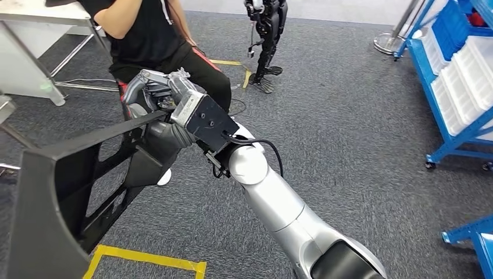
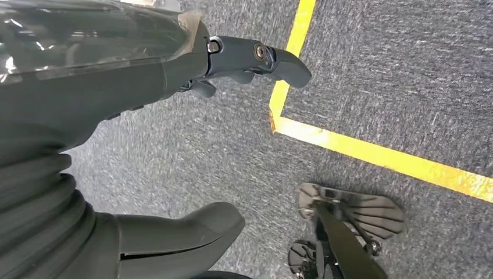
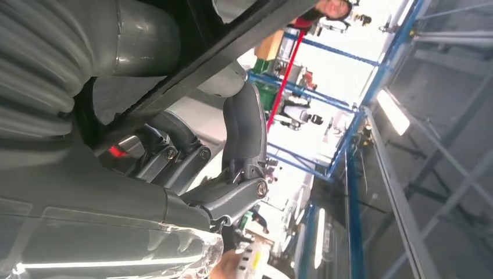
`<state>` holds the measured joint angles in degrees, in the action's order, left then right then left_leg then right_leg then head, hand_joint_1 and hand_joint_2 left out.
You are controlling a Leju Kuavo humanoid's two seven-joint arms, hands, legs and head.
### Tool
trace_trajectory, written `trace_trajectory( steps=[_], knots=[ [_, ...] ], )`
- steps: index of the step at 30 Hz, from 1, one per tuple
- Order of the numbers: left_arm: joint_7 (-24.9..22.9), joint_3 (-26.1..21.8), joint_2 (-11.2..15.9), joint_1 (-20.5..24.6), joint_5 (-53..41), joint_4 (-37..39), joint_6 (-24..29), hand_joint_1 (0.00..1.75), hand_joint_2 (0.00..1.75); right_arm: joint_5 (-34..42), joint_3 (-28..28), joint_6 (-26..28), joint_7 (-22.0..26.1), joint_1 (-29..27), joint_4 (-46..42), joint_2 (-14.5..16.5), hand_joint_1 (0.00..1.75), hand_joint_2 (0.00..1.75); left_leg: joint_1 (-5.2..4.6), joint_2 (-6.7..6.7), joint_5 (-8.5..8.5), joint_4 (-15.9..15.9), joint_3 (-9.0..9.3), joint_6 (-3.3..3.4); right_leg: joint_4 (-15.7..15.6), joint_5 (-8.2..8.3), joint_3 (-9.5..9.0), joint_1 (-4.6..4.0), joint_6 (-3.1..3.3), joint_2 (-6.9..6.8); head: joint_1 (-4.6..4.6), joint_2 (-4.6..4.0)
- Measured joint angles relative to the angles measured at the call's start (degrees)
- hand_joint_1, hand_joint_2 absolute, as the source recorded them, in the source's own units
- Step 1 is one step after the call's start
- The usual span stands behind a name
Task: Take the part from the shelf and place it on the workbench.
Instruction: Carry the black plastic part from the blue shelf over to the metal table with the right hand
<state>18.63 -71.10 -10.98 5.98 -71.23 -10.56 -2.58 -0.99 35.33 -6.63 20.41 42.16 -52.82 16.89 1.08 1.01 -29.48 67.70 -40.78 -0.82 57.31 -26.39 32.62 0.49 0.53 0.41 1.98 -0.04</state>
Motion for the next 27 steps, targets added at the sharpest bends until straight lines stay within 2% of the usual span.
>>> trace_trajectory(
  steps=[1,2,3,4,5,7,9,11,12,14,16,17,18,19,20,21,22,23,24,26,27],
  knots=[
    [0.1,0.1,0.0,0.0,-0.1,0.0,0.0,0.00,1.75,-0.2,-0.1,0.0,-0.2,-0.2,0.1,0.0,1.75,1.75,0.09,-0.33,-1.33,3.5,-1.74,-0.19,0.0,-0.06,-0.01,-0.06,0.14,-0.66,0.01,0.00],
    [0.2,0.3,0.0,0.0,-0.1,0.0,0.0,0.00,1.75,-0.4,-0.2,0.0,-0.4,-0.3,0.2,0.0,1.75,1.75,0.17,-0.50,-1.81,5.7,-2.88,-0.36,0.0,-0.11,0.00,-0.10,0.20,-1.30,0.01,0.00],
    [0.4,0.3,-0.1,0.0,-0.2,0.0,0.0,0.00,1.75,-0.7,-0.3,0.1,-0.5,-0.5,0.2,0.0,1.75,1.75,0.26,-0.68,-1.23,5.7,-2.95,-0.50,0.0,-0.16,-0.01,-0.10,0.23,-1.88,0.00,0.00],
    [0.5,0.4,-0.1,0.0,-0.2,0.0,0.0,0.00,1.75,-0.9,-0.5,0.1,-0.7,-0.7,0.2,0.0,1.75,1.75,0.36,-1.01,0.26,3.6,-1.89,-0.59,0.1,-0.24,-0.05,-0.07,0.19,-2.40,0.00,0.00],
    [0.6,0.5,-0.1,0.0,-0.2,0.0,0.0,0.00,1.75,-1.1,-0.6,0.1,-0.8,-0.7,0.2,0.1,1.75,1.75,0.45,-1.68,2.20,-0.1,0.07,-0.63,0.1,-0.36,-0.13,-0.04,0.05,-2.86,0.00,0.00],
    [0.7,0.6,-0.2,0.1,-0.3,0.0,0.0,0.00,1.75,-1.2,-1.0,0.0,-0.8,-0.7,0.2,0.2,1.75,1.75,0.20,-3.28,4.51,-6.9,3.68,-0.38,0.3,-0.72,-0.22,-0.43,-0.48,-3.64,0.04,0.00],
    [0.7,0.7,-0.3,0.2,-0.3,0.0,0.0,0.00,1.75,-1.4,-1.2,0.0,-0.9,-0.8,0.2,0.3,1.75,1.75,-0.26,-3.54,4.64,-9.0,4.68,0.32,0.3,-0.98,-0.31,-0.89,-1.02,-4.36,0.12,0.00],
    [0.7,0.7,-0.3,0.1,-0.3,0.0,0.1,0.00,1.75,-1.7,-1.4,0.0,-0.9,-0.9,0.2,0.4,1.75,1.75,-0.28,-2.54,4.81,-9.2,4.65,1.17,0.4,-1.26,-0.38,-0.79,-1.56,-4.83,0.16,0.00],
    [0.8,0.7,-0.3,0.1,-0.3,0.0,0.1,0.00,1.75,-1.9,-1.4,0.0,-0.9,-0.9,0.1,0.4,1.75,1.75,-0.20,-2.09,4.91,-9.3,4.71,1.57,1.0,-1.74,-0.09,-0.66,-1.79,-4.38,0.18,0.00],
    [0.8,0.8,-0.4,0.2,-0.3,0.0,0.1,0.00,1.75,-2.1,-1.6,0.0,-0.9,-1.0,0.1,0.4,1.75,1.75,0.05,-1.22,5.12,-9.5,4.82,2.30,5.7,-4.07,2.13,-0.41,-1.85,-2.45,0.21,0.00],
    [0.8,1.0,-0.4,0.2,-0.3,0.0,0.1,0.00,1.75,-2.2,-1.9,0.0,-0.8,-1.4,0.1,0.0,1.75,1.75,0.03,-0.14,5.14,-9.5,4.79,2.65,13.8,-7.08,6.02,-0.35,-1.65,-1.08,0.24,0.00],
    [0.8,1.1,-0.4,0.2,-0.3,0.0,0.1,0.00,1.75,-2.4,-2.0,0.0,-0.9,-1.8,0.1,-0.2,1.75,1.75,0.01,0.49,5.14,-9.5,4.78,2.68,16.8,-7.86,7.59,-0.35,-1.73,-0.85,0.23,0.00],
    [0.8,1.1,-0.3,0.2,-0.3,0.0,0.2,0.00,1.75,-2.6,-2.2,0.0,-0.9,-2.1,0.1,-0.3,1.75,1.75,0.01,1.16,5.14,-9.4,4.79,2.68,17.7,-7.75,8.23,-0.34,-1.98,-0.73,0.23,0.00],
    [0.8,1.2,-0.3,0.1,-0.3,0.0,0.2,0.00,1.75,-2.8,-2.3,0.0,-0.9,-2.4,0.0,-0.4,1.75,1.75,0.01,1.82,5.15,-9.4,4.81,2.67,16.1,-6.73,7.69,-0.32,-2.33,-0.60,0.23,0.00],
    [0.8,1.2,-0.3,0.1,-0.3,0.0,0.3,0.00,1.75,-2.9,-2.3,-0.1,-0.8,-2.6,-0.3,-0.4,1.75,1.75,0.01,2.47,5.16,-9.4,4.84,2.64,12.4,-5.07,6.10,-0.30,-2.69,-0.17,0.23,0.00],
    [0.8,1.2,-0.3,0.1,-0.3,0.0,0.3,0.00,1.75,-3.1,-2.4,-0.1,-0.8,-2.7,-0.7,-0.5,1.75,1.75,0.02,3.09,5.19,-9.4,4.84,2.59,7.9,-3.31,4.09,-0.23,-2.90,0.88,0.23,0.00],
    [0.8,1.3,-0.3,0.1,-0.3,0.0,0.3,0.00,1.75,-3.2,-2.4,-0.1,-0.7,-2.8,-1.2,-0.5,1.75,1.75,-0.06,3.66,5.20,-9.3,4.80,2.43,4.2,-1.89,2.26,-0.21,-2.83,1.73,0.23,0.00],
    [0.8,1.3,-0.3,0.1,-0.3,0.0,0.3,0.00,1.75,-3.4,-2.4,-0.1,-0.7,-3.0,-1.8,-0.5,1.75,1.75,-0.13,4.13,5.23,-9.3,4.74,2.21,1.8,-1.00,1.03,-0.22,-2.63,2.42,0.21,0.00],
    [0.8,1.4,-0.3,0.0,-0.3,0.0,0.3,0.00,1.75,-3.7,-2.4,-0.1,-0.6,-3.2,-2.3,-0.6,1.75,1.75,-0.16,4.54,5.31,-9.3,4.66,1.91,0.8,-0.64,0.48,-0.30,-2.29,2.73,0.19,0.00],
    [0.7,1.4,-0.2,-0.2,-0.3,0.0,0.3,0.00,1.75,-4.1,-2.4,-0.3,-0.6,-3.7,-3.5,-0.5,1.75,1.75,-0.08,5.08,5.43,-9.5,4.50,1.23,0.6,-0.35,0.29,-0.29,-1.62,1.90,0.16,0.00],
    [0.7,1.4,-0.1,-0.2,-0.3,0.0,0.3,0.00,1.75,-4.4,-2.4,-0.4,-0.6,-3.8,-4.1,-0.3,1.75,1.75,-0.12,4.56,5.19,-9.3,4.32,0.91,0.5,-0.19,0.22,-0.13,-1.28,1.49,0.12,0.00]
  ],
)
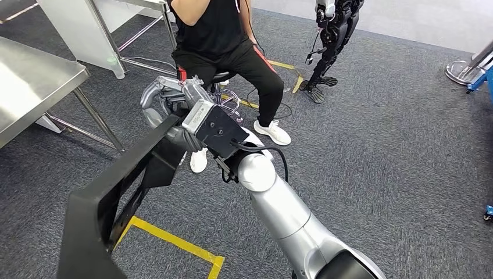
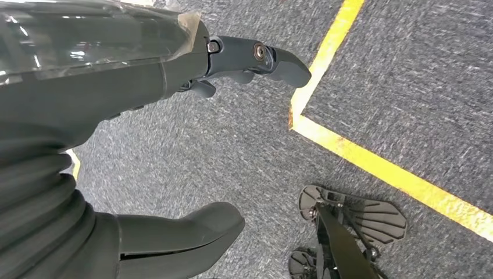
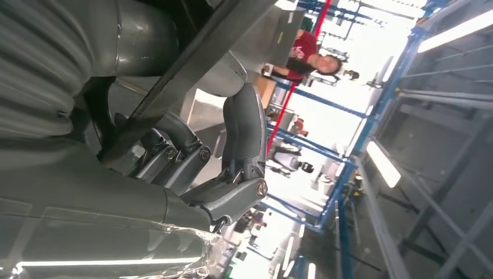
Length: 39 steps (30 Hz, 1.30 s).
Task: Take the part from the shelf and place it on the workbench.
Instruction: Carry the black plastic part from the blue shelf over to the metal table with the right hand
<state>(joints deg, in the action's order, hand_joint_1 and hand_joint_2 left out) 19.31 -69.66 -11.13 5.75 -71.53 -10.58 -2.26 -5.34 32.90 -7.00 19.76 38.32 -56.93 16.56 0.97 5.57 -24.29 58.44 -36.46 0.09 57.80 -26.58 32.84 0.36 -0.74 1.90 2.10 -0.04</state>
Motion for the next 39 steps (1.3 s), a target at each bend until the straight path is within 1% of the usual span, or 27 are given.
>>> trace_trajectory(
  steps=[1,3,5,6,7,8,10,12,14,16,18,20,21,22,23,25,26,27,29,30,32,34,35,36,37,38,39],
  knots=[
    [0.0,0.0,0.1,0.0,0.0,0.0,0.0,0.00,1.75,-0.2,0.0,-0.1,0.0,0.0,-0.6,0.1,1.75,1.75,-0.06,-1.08,-0.86,1.2,-0.58,-0.28,-0.2,0.11,-0.07,0.22,0.41,-0.51,-0.10,0.00],
    [0.0,0.1,0.1,0.0,0.1,0.0,0.1,0.00,1.75,-1.0,0.0,-0.1,0.0,-0.2,-1.9,0.3,1.75,1.75,-0.14,-3.86,-4.10,6.9,-3.22,-0.73,-0.3,0.14,-0.16,0.36,0.99,-1.61,-0.27,0.00],
    [0.0,0.2,0.2,0.0,0.3,0.0,0.2,0.00,1.75,-1.8,0.0,-0.1,-0.3,-0.5,-3.3,0.2,1.75,1.75,0.01,-4.98,-7.00,14.1,-6.64,-1.07,-0.3,0.06,-0.15,0.23,1.21,-2.86,-0.31,0.00],
    [0.0,0.2,0.2,0.0,0.4,0.0,0.2,0.00,1.75,-2.1,0.0,-0.1,-0.4,-0.7,-4.0,0.2,1.75,1.75,0.06,-5.14,-7.16,15.7,-7.40,-1.16,-0.3,0.02,-0.14,0.18,1.23,-3.47,-0.32,0.00],
    [0.0,0.1,0.2,-0.1,0.5,0.0,0.2,0.00,1.75,-2.4,0.1,-0.1,-0.6,-0.8,-4.7,0.2,1.75,1.75,0.11,-5.33,-6.28,15.0,-7.01,-1.20,-0.3,-0.01,-0.16,0.18,1.24,-4.05,-0.32,0.00],
    [0.0,0.1,0.3,-0.1,0.6,0.0,0.2,0.00,1.75,-2.6,0.1,-0.1,-0.7,-0.8,-5.4,0.2,1.75,1.75,0.14,-5.73,-4.61,12.1,-5.45,-1.17,-0.3,-0.05,-0.20,0.18,1.24,-4.55,-0.32,0.00],
    [0.0,0.1,0.4,0.0,0.6,0.0,0.2,0.00,1.75,-2.7,0.1,-0.1,-0.9,-0.8,-6.7,0.2,1.75,1.75,-0.01,-7.63,-1.54,4.3,-1.15,-0.91,-0.2,-0.23,-0.29,-0.14,1.03,-5.39,-0.32,0.00],
    [0.0,0.2,0.4,0.1,0.6,0.0,0.3,0.00,1.75,-2.8,0.1,-0.1,-1.0,-0.7,-7.6,0.3,1.75,1.75,-0.37,-8.66,-0.70,0.3,0.89,-0.31,-0.1,-0.46,-0.32,-0.68,0.60,-6.16,-0.20,0.00],
    [0.0,0.2,0.4,0.1,0.6,0.0,0.4,0.00,1.75,-2.9,0.2,-0.1,-1.1,-0.6,-8.1,0.3,1.75,1.75,-0.59,-7.71,-0.71,-0.1,0.84,0.51,-0.2,-0.64,-0.46,-0.83,0.07,-6.97,-0.09,0.00],
    [0.0,0.2,0.4,0.1,0.7,0.0,0.6,0.00,1.75,-2.8,0.1,-0.1,-1.1,-0.4,-8.4,0.5,1.75,1.75,-0.42,-6.70,-0.40,-0.4,0.92,1.32,1.2,-1.57,0.10,-0.56,-0.39,-5.77,-0.08,0.00],
    [0.0,0.2,0.4,0.2,0.8,0.0,0.7,0.00,1.75,-2.9,0.1,-0.1,-1.1,-0.2,-8.6,0.4,1.75,1.75,-0.20,-5.77,-0.12,-0.5,0.93,1.93,6.7,-4.24,2.67,-0.28,-0.32,-3.39,-0.06,0.00],
    [-0.1,0.2,0.3,0.2,0.8,0.0,0.7,0.00,1.75,-2.9,0.1,-0.1,-1.1,-0.3,-8.6,0.3,1.75,1.75,-0.19,-4.58,-0.03,-0.5,0.79,2.19,14.4,-7.10,6.32,-0.21,-0.18,-2.45,-0.07,0.00],
    [-0.1,0.2,0.3,0.1,0.8,0.0,0.7,0.00,1.75,-2.9,0.1,-0.1,-1.2,-0.4,-8.5,0.2,1.75,1.75,-0.20,-3.89,0.00,-0.5,0.74,2.21,16.5,-7.57,7.37,-0.19,-0.34,-2.32,-0.07,0.00],
    [-0.2,0.1,0.3,0.1,0.8,0.0,0.7,0.00,1.75,-2.9,0.1,-0.1,-1.2,-0.5,-8.5,0.2,1.75,1.75,-0.20,-3.20,0.02,-0.5,0.73,2.20,16.3,-7.15,7.37,-0.15,-0.65,-2.24,-0.07,0.00],
    [-0.2,0.1,0.3,0.0,0.9,0.0,0.7,0.00,1.75,-2.9,0.1,-0.1,-1.2,-0.4,-8.5,0.3,1.75,1.75,-0.19,-2.52,0.05,-0.5,0.76,2.16,13.8,-5.90,6.20,-0.08,-1.05,-2.07,-0.07,0.00],
    [-0.3,0.1,0.3,0.0,1.0,0.0,0.6,0.00,1.75,-2.9,0.1,-0.2,-1.2,-0.3,-8.5,0.4,1.75,1.75,-0.28,-1.23,0.13,-0.4,0.76,1.91,5.5,-2.71,2.23,0.10,-1.52,-0.51,-0.08,0.00],
    [-0.3,0.1,0.3,0.0,1.1,0.0,0.6,0.00,1.75,-2.9,0.2,-0.4,-1.2,-0.2,-8.5,0.4,1.75,1.75,-0.36,-0.72,0.19,-0.3,0.68,1.68,2.4,-1.60,0.69,0.15,-1.40,0.18,-0.08,0.00],
    [-0.4,0.1,0.4,0.0,1.2,0.0,0.6,0.00,1.75,-2.9,0.2,-0.5,-1.2,-0.2,-8.5,0.4,1.75,1.75,-0.39,-0.30,0.29,-0.3,0.54,1.39,0.7,-0.99,-0.17,0.09,-1.13,0.71,-0.09,0.00],
    [-0.6,0.1,0.4,-0.2,1.6,0.0,0.7,0.00,1.75,-2.8,0.2,-0.9,-1.2,-0.1,-8.4,0.6,1.75,1.75,-0.30,0.34,0.57,-0.5,0.28,0.71,0.2,-0.60,-0.44,-0.11,-0.43,0.27,-0.10,0.00],
    [-0.7,0.1,0.4,-0.2,1.8,0.0,0.8,0.00,1.75,-2.8,0.2,-1.1,-1.2,0.0,-8.4,0.8,1.75,1.75,-0.24,0.08,0.51,-0.4,0.11,0.40,0.1,-0.41,-0.45,-0.02,-0.10,-0.11,-0.12,0.00],
    [-1.0,0.1,0.4,-0.1,1.9,0.0,1.0,0.00,1.75,-2.6,0.2,-1.5,-1.2,0.3,-8.4,1.2,1.75,1.75,-0.29,-2.08,-1.11,1.9,-1.07,-0.16,-0.2,-0.17,-0.53,0.37,0.64,-1.04,-0.30,0.00],
    [-1.1,0.1,0.3,0.0,1.9,0.0,1.2,0.00,1.75,-2.5,0.2,-1.7,-1.1,0.6,-8.3,1.4,1.75,1.75,-0.21,-4.50,-4.69,8.7,-4.26,-0.61,-0.3,-0.19,-0.55,0.39,1.27,-2.18,-0.47,0.00],
    [-1.2,0.1,0.2,0.0,1.9,0.0,1.3,0.00,1.75,-2.5,0.2,-1.8,-1.1,0.6,-8.2,1.4,1.75,1.75,-0.09,-4.91,-6.26,12.5,-6.09,-0.79,-0.3,-0.21,-0.53,0.30,1.47,-2.79,-0.47,0.00],
    [-1.2,0.1,0.2,0.0,1.9,0.0,1.4,0.00,1.75,-2.5,0.2,-1.8,-1.1,0.6,-8.1,1.3,1.75,1.75,0.02,-5.08,-7.00,15.1,-7.35,-0.94,-0.3,-0.23,-0.50,0.23,1.54,-3.42,-0.46,0.00],
    [-1.2,0.1,0.2,0.0,1.9,0.0,1.4,0.00,1.75,-2.5,0.2,-1.8,-1.1,0.6,-7.9,1.3,1.75,1.75,0.09,-5.20,-6.68,15.7,-7.54,-1.03,-0.3,-0.25,-0.49,0.19,1.55,-4.01,-0.47,0.00],
    [-1.3,0.1,0.2,0.0,1.9,0.0,1.5,0.00,1.75,-2.5,0.2,-1.8,-1.1,0.6,-7.8,1.3,1.75,1.75,0.16,-5.44,-5.41,13.9,-6.53,-1.07,-0.3,-0.28,-0.51,0.18,1.53,-4.56,-0.47,0.00],
    [-1.3,0.1,0.2,0.0,1.9,0.0,1.5,0.00,1.75,-2.5,0.2,-1.8,-1.1,0.6,-7.7,1.3,1.75,1.75,0.20,-6.09,-3.57,10.2,-4.46,-1.04,-0.2,-0.33,-0.58,0.18,1.49,-5.06,-0.47,0.00]
  ],
)
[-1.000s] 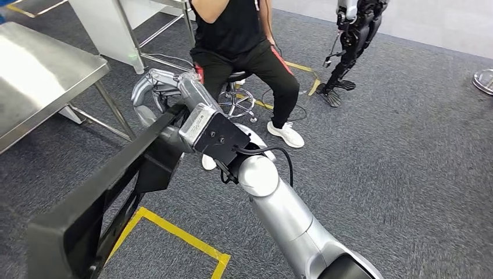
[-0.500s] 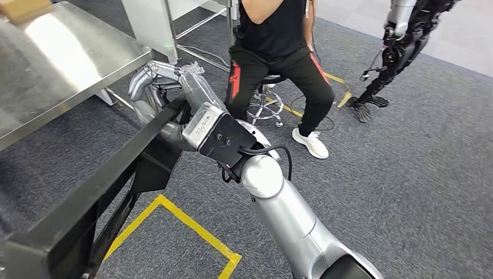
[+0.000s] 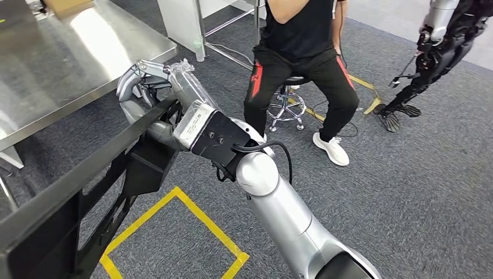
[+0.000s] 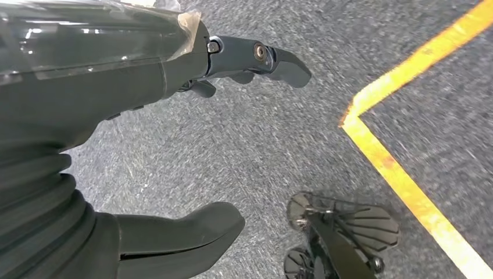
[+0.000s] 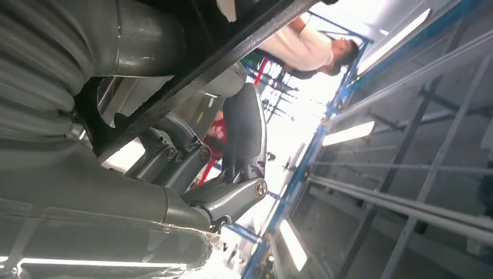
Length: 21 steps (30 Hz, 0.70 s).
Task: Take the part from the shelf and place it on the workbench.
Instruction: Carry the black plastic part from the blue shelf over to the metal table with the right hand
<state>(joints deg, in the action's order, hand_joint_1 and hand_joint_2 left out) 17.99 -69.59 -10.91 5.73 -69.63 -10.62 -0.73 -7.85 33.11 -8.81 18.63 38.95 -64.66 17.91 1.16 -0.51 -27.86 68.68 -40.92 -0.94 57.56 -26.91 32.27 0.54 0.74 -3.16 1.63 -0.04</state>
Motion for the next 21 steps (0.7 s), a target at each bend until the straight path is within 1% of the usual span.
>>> trace_trajectory(
  steps=[1,2,3,4,6,7,8,9,10,11,12,13,14,15,16,17,18,19,20,21],
  knots=[
    [-0.1,0.0,0.0,0.1,0.0,0.0,0.0,0.00,1.75,0.0,0.0,0.0,0.0,0.1,0.0,0.0,1.75,1.75,-0.09,-1.35,1.41,-4.2,2.33,0.08,0.0,-0.10,-0.07,-0.17,-0.13,-0.43,0.00,0.00],
    [-0.2,0.0,0.0,0.2,-0.1,0.0,0.0,0.00,1.75,0.0,0.0,0.0,0.0,0.2,0.0,0.0,1.75,1.75,-0.22,-2.34,2.38,-7.5,4.16,0.32,0.1,-0.23,-0.11,-0.46,-0.33,-0.81,0.05,0.00],
    [-0.3,0.0,0.1,0.2,-0.1,0.0,0.1,0.00,1.75,0.0,0.0,0.0,0.0,0.3,0.1,0.0,1.75,1.75,-0.39,-3.05,2.78,-9.6,5.29,0.59,0.1,-0.35,-0.16,-0.76,-0.55,-1.20,0.13,0.00],
    [-0.5,0.0,0.1,0.3,-0.2,0.0,0.1,0.00,1.75,0.1,0.0,0.0,0.1,0.3,0.1,-0.1,1.75,1.75,-0.61,-3.20,2.68,-10.4,5.59,0.89,0.0,-0.46,-0.20,-1.02,-0.79,-1.63,0.23,0.00],
    [-0.7,0.0,0.1,0.3,-0.2,0.0,0.2,0.00,1.75,0.1,0.0,0.0,0.1,0.4,0.1,0.0,1.75,1.75,-0.74,-1.91,2.90,-10.6,5.52,1.58,0.0,-0.64,-0.31,-1.12,-1.25,-2.56,0.35,0.00],
    [-0.8,0.0,0.1,0.3,-0.2,0.0,0.2,0.00,1.75,0.1,0.0,0.0,0.1,0.4,0.1,0.0,1.75,1.75,-0.65,-1.36,3.08,-10.8,5.59,1.94,0.5,-1.05,-0.13,-1.00,-1.50,-2.16,0.37,0.00],
    [-0.8,0.0,0.1,0.3,-0.2,0.0,0.2,0.00,1.75,0.1,-0.1,0.0,0.1,0.4,0.0,0.0,1.75,1.75,-0.49,-0.84,3.28,-10.9,5.66,2.31,2.0,-1.91,0.47,-0.87,-1.61,-1.20,0.37,0.00],
    [-0.8,0.0,0.1,0.4,-0.2,0.0,0.2,0.00,1.75,0.1,-0.1,0.1,0.1,0.4,0.0,-0.2,1.75,1.75,-0.31,-0.31,3.45,-11.0,5.71,2.62,4.6,-3.21,1.67,-0.70,-1.63,0.14,0.38,0.00],
    [-0.9,0.0,0.1,0.4,-0.3,0.0,0.3,0.00,1.75,0.1,-0.1,0.2,0.1,0.4,0.1,-0.4,1.75,1.75,-0.23,0.28,3.53,-11.1,5.64,2.82,8.4,-4.82,3.41,-0.53,-1.54,1.55,0.39,0.00],
    [-0.9,0.0,0.1,0.4,-0.3,0.0,0.3,0.00,1.75,0.1,-0.1,0.3,0.1,0.2,0.1,-0.7,1.75,1.75,-0.21,0.92,3.59,-11.1,5.53,2.95,12.4,-6.32,5.35,-0.45,-1.46,2.29,0.38,0.00],
    [-1.0,0.0,0.1,0.4,-0.4,0.0,0.3,0.00,1.75,0.2,-0.1,0.4,0.1,0.0,0.1,-1.0,1.75,1.75,-0.20,1.62,3.62,-11.0,5.44,3.00,15.7,-7.32,7.03,-0.39,-1.55,2.62,0.39,0.00],
    [-1.0,0.0,0.1,0.3,-0.6,0.0,0.2,0.00,1.75,0.2,-0.1,0.5,0.1,-0.2,0.1,-1.2,1.75,1.75,-0.18,2.31,3.65,-11.0,5.39,3.02,17.2,-7.60,7.92,-0.31,-1.81,2.74,0.40,0.00],
    [-1.1,0.0,0.1,0.3,-0.7,0.0,0.1,0.00,1.75,0.2,-0.1,0.5,0.1,-0.3,0.1,-1.3,1.75,1.75,-0.15,2.97,3.68,-11.0,5.38,3.00,16.5,-7.02,7.71,-0.21,-2.23,2.83,0.40,0.00],
    [-1.2,0.1,0.1,0.3,-0.8,0.0,0.1,0.00,1.75,0.2,-0.1,0.6,0.1,-0.4,0.1,-1.4,1.75,1.75,-0.09,3.62,3.70,-11.0,5.40,2.94,13.8,-5.71,6.48,-0.05,-2.74,3.03,0.40,0.00],
    [-1.4,0.1,0.1,0.3,-0.9,0.0,0.0,0.00,1.75,0.2,-0.1,0.6,0.1,-0.4,0.1,-1.5,1.75,1.75,-0.04,4.22,3.72,-10.9,5.39,2.78,9.5,-3.95,4.43,0.20,-3.26,3.79,0.40,0.00],
    [-1.5,0.1,0.1,0.3,-1.0,0.0,0.0,0.00,1.75,0.2,-0.1,0.6,0.1,-0.4,0.0,-1.5,1.75,1.75,-0.10,4.80,3.71,-10.8,5.32,2.52,5.5,-2.42,2.56,0.38,-3.54,4.75,0.39,0.00],
    [-1.6,0.1,0.1,0.3,-1.1,0.0,0.0,0.00,1.75,0.2,-0.1,0.7,0.1,-0.5,0.0,-1.6,1.75,1.75,-0.17,5.27,3.74,-10.7,5.19,2.19,2.6,-1.30,1.16,0.52,-3.54,5.46,0.38,0.00],
    [-1.7,0.1,0.1,0.2,-1.1,0.0,0.0,0.00,1.75,0.2,-0.1,0.7,0.1,-0.6,0.0,-1.6,1.75,1.75,-0.21,5.63,3.81,-10.6,5.02,1.81,1.0,-0.69,0.43,0.52,-3.31,6.00,0.36,0.00],
    [-1.8,0.1,0.1,0.2,-1.1,0.0,0.0,0.00,1.75,0.1,-0.1,0.8,0.1,-0.6,-0.1,-1.7,1.75,1.75,-0.22,5.90,3.93,-10.7,4.87,1.45,0.9,-0.55,0.39,0.35,-2.90,5.90,0.34,0.00],
    [-2.0,0.1,0.1,0.1,-1.1,0.0,0.0,0.00,1.75,0.1,-0.1,0.8,0.0,-0.7,-0.1,-1.6,1.75,1.75,-0.11,6.15,4.08,-10.8,4.76,1.13,0.9,-0.37,0.40,0.32,-2.49,5.48,0.33,0.00]
  ],
)
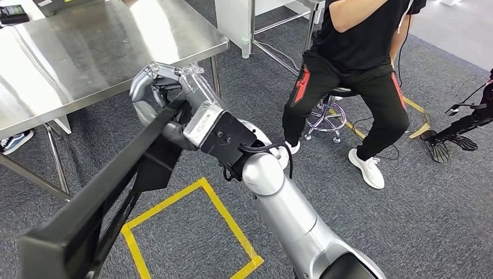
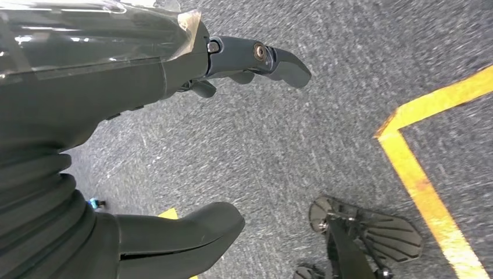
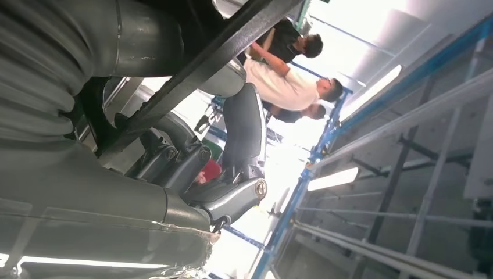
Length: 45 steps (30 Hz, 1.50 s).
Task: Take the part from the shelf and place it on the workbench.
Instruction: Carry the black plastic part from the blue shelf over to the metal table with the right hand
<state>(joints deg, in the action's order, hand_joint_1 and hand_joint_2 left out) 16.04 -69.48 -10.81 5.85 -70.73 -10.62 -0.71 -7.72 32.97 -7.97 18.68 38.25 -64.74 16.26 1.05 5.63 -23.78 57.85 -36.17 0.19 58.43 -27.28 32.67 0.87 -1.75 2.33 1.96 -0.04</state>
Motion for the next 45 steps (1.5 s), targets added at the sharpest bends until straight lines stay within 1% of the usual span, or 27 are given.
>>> trace_trajectory(
  steps=[1,3,5,6,7,8,10,12,14,16,18,20,22,23,24,26,27,29,31,33,36,38,39,40,42,43,45],
  knots=[
    [-0.1,0.0,0.0,0.0,0.0,0.0,0.0,0.00,1.75,0.0,0.0,0.1,0.0,0.0,0.0,0.1,1.75,1.75,0.07,-0.23,-0.07,0.1,-0.14,-0.28,0.0,0.14,0.02,0.08,0.32,-0.34,-0.02,0.00],
    [-0.3,0.0,0.0,0.0,0.0,0.0,0.0,0.00,1.75,0.0,0.0,0.1,0.0,0.0,-0.2,0.2,1.75,1.75,0.04,-2.15,-1.79,2.7,-1.42,-0.75,-0.2,0.34,-0.03,0.36,1.20,-1.26,-0.19,0.00],
    [-0.4,0.0,0.0,0.1,0.0,0.0,0.0,0.00,1.75,0.0,0.0,0.2,0.0,-0.1,-0.3,0.1,1.75,1.75,0.05,-4.41,-5.42,9.8,-4.73,-1.11,-0.2,0.27,-0.01,0.21,1.97,-2.40,-0.34,0.00],
    [-0.4,0.0,0.0,0.1,0.1,0.0,0.0,0.00,1.75,0.0,0.0,0.2,0.0,-0.2,-0.3,0.1,1.75,1.75,0.11,-4.86,-6.92,13.5,-6.52,-1.25,-0.2,0.22,0.01,0.05,2.15,-3.00,-0.34,0.00],
    [-0.4,0.0,0.0,0.0,0.1,0.0,0.0,0.00,1.75,0.0,0.0,0.2,0.0,-0.3,-0.3,0.0,1.75,1.75,0.14,-5.06,-7.58,15.9,-7.65,-1.33,-0.2,0.17,0.03,-0.08,2.24,-3.61,-0.33,0.00],
    [-0.4,0.0,0.0,0.0,0.1,0.0,0.1,0.00,1.75,0.0,0.0,0.2,0.0,-0.4,-0.3,0.0,1.75,1.75,0.14,-5.21,-7.25,16.3,-7.78,-1.35,-0.2,0.15,0.02,-0.17,2.26,-4.16,-0.34,0.00],
    [-0.4,0.0,0.0,0.0,0.1,0.0,0.1,0.00,1.75,0.0,-0.1,0.2,0.0,-0.4,-0.3,0.1,1.75,1.75,0.11,-6.08,-4.19,10.7,-4.59,-1.07,-0.2,0.08,-0.08,-0.29,2.29,-5.17,-0.34,0.00],
    [-0.4,0.0,0.0,0.1,0.1,0.0,0.1,0.00,1.75,0.0,-0.1,0.2,0.0,-0.3,-0.4,0.1,1.75,1.75,-0.27,-8.13,-1.86,3.2,-0.45,-0.50,-0.2,-0.09,-0.16,-0.76,2.09,-6.03,-0.30,0.00],
    [-0.3,0.0,0.0,0.3,0.1,0.0,0.1,0.00,1.75,-0.1,-0.1,0.2,0.0,-0.3,-0.5,0.1,1.75,1.75,-0.78,-8.87,-1.64,0.5,0.81,0.01,-0.2,-0.29,-0.17,-1.20,1.68,-6.83,-0.23,0.00],
    [-0.1,0.0,0.0,0.2,0.3,0.0,0.1,0.00,1.75,-0.1,-0.1,0.2,0.0,-0.3,-0.6,0.3,1.75,1.75,-0.81,-7.73,-1.39,0.3,0.73,0.60,-0.2,-0.47,-0.16,-1.21,1.17,-7.51,-0.21,0.00],
    [0.0,0.0,-0.1,0.2,0.5,0.0,0.1,0.00,1.75,-0.2,-0.1,0.3,-0.1,-0.2,-0.7,0.4,1.75,1.75,-0.47,-6.79,-0.96,-0.2,0.95,1.29,1.6,-1.62,0.57,-1.05,0.79,-6.25,-0.16,0.00],
    [0.0,0.0,-0.1,0.3,0.6,0.0,0.2,0.00,1.75,-0.2,-0.1,0.3,-0.1,-0.3,-0.8,0.2,1.75,1.75,-0.23,-5.79,-0.70,-0.4,1.03,1.68,7.7,-4.42,3.30,-0.78,0.89,-3.90,-0.09,0.00],
    [0.0,0.0,-0.1,0.3,0.6,0.0,0.2,0.00,1.75,-0.2,-0.2,0.3,-0.1,-0.6,-0.8,-0.2,1.75,1.75,-0.18,-4.47,-0.64,-0.4,0.92,1.77,14.7,-6.74,6.73,-0.58,0.82,-2.95,-0.09,0.00],
    [0.0,0.0,-0.1,0.2,0.6,0.0,0.2,0.00,1.75,-0.2,-0.2,0.3,-0.1,-0.7,-0.8,-0.3,1.75,1.75,-0.15,-3.76,-0.63,-0.4,0.90,1.75,15.9,-6.77,7.42,-0.49,0.52,-2.85,-0.10,0.00],
    [0.0,0.0,-0.2,0.2,0.6,0.0,0.1,0.00,1.75,-0.2,-0.2,0.3,-0.1,-0.8,-0.8,-0.3,1.75,1.75,-0.09,-3.05,-0.62,-0.3,0.91,1.70,14.7,-5.91,7.00,-0.38,0.04,-2.74,-0.10,0.00],
    [0.1,0.0,-0.2,0.2,0.6,0.0,0.1,0.00,1.75,-0.2,-0.2,0.3,-0.1,-0.8,-0.8,-0.3,1.75,1.75,0.06,-1.69,-0.63,-0.2,0.93,1.40,7.2,-2.66,3.60,0.07,-1.02,-1.35,-0.09,0.00],
    [0.1,0.0,-0.2,0.2,0.6,0.0,0.1,0.00,1.75,-0.3,-0.1,0.3,-0.1,-0.8,-0.8,-0.3,1.75,1.75,0.03,-1.03,-0.66,0.0,0.81,1.08,3.7,-1.37,1.86,0.24,-1.17,-0.39,-0.10,0.00],
    [0.1,0.0,-0.2,0.1,0.6,0.0,0.2,0.00,1.75,-0.3,-0.1,0.2,-0.1,-0.8,-0.8,-0.4,1.75,1.75,-0.01,-0.06,-0.56,0.1,0.36,0.33,0.5,-0.30,0.34,0.31,-0.70,0.79,-0.13,0.00],
    [0.2,0.0,-0.2,0.0,0.6,0.0,0.3,0.00,1.75,-0.4,-0.2,0.2,-0.1,-0.8,-0.8,-0.2,1.75,1.75,0.15,0.66,-0.32,0.0,0.04,-0.32,0.4,-0.08,0.36,0.21,0.17,0.03,-0.17,0.00],
    [0.2,0.0,-0.1,-0.1,0.6,0.0,0.4,0.00,1.75,-0.4,-0.2,0.2,-0.1,-0.8,-0.9,0.1,1.75,1.75,0.13,-0.75,-1.26,1.4,-0.69,-0.76,0.3,0.08,0.25,0.41,0.92,-0.92,-0.30,0.00],
    [0.2,0.1,-0.1,0.0,0.4,0.0,0.3,0.00,1.75,-0.4,-0.2,0.2,-0.1,-0.8,-1.0,0.1,1.75,1.75,0.05,-4.53,-6.09,11.2,-5.31,-1.17,0.2,0.02,0.16,0.15,1.88,-2.71,-0.54,0.00],
    [0.2,0.1,-0.1,0.0,0.3,0.0,0.3,0.00,1.75,-0.4,-0.2,0.2,-0.1,-0.9,-0.9,0.1,1.75,1.75,0.08,-5.21,-7.53,16.2,-7.81,-1.16,0.2,-0.08,0.18,-0.25,2.16,-4.04,-0.53,0.00],
    [0.2,0.1,-0.1,0.0,0.2,0.0,0.3,0.00,1.75,-0.4,-0.2,0.2,-0.1,-1.0,-0.9,0.1,1.75,1.75,0.07,-5.35,-6.88,15.9,-7.63,-1.02,0.2,-0.13,0.16,-0.38,2.22,-4.66,-0.54,0.00],
    [0.2,0.1,0.0,0.0,0.1,0.0,0.1,0.00,1.75,-0.4,-0.1,0.2,-0.1,-1.0,-0.9,0.1,1.75,1.75,0.03,-5.64,-5.31,13.2,-6.14,-0.76,0.2,-0.18,0.09,-0.50,2.28,-5.25,-0.54,0.00],
    [0.3,0.3,0.2,0.0,-0.1,0.0,-0.2,0.00,1.75,-0.4,-0.1,0.2,-0.1,-0.8,-1.0,0.3,1.75,1.75,-0.36,-7.52,-2.39,5.5,-1.84,-0.06,0.3,-0.33,0.00,-0.93,2.24,-6.22,-0.53,0.00],
    [0.3,0.4,0.3,0.1,-0.1,0.0,-0.3,0.00,1.75,-0.4,-0.1,0.2,-0.1,-0.7,-1.0,0.3,1.75,1.75,-0.64,-8.36,-1.59,2.6,-0.28,0.23,0.3,-0.42,0.00,-1.15,2.13,-6.67,-0.50,0.00],
    [0.3,0.5,0.4,0.1,-0.1,0.0,-0.6,0.00,1.75,-0.4,-0.1,0.2,-0.1,-0.6,-1.0,0.4,1.75,1.75,-1.19,-8.75,-1.61,1.0,0.38,0.49,0.2,-0.59,-0.01,-1.45,1.68,-7.41,-0.46,0.00]
  ],
)
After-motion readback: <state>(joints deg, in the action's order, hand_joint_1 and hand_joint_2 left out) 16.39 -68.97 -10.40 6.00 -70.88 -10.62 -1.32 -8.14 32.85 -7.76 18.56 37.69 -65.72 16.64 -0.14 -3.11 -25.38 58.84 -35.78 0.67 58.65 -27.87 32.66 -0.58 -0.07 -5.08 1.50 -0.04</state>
